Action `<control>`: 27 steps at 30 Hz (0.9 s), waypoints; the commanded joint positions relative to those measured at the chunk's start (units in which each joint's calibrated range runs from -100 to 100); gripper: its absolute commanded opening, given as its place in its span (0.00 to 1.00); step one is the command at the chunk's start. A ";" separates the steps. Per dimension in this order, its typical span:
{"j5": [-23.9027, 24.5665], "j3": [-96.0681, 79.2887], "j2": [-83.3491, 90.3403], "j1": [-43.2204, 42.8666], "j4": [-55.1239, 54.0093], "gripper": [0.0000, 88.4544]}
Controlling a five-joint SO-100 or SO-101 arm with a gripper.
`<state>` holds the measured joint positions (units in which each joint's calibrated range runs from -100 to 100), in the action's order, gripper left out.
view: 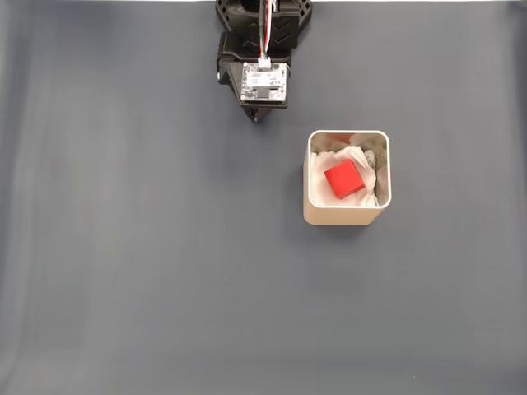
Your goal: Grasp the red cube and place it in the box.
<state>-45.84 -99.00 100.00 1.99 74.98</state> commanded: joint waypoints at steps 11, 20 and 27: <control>-0.93 -0.82 0.00 1.31 1.14 0.01; -0.93 -0.82 0.00 1.31 1.14 0.01; -0.93 -0.82 0.00 1.31 1.14 0.01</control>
<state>-46.57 -99.00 100.00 2.97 75.14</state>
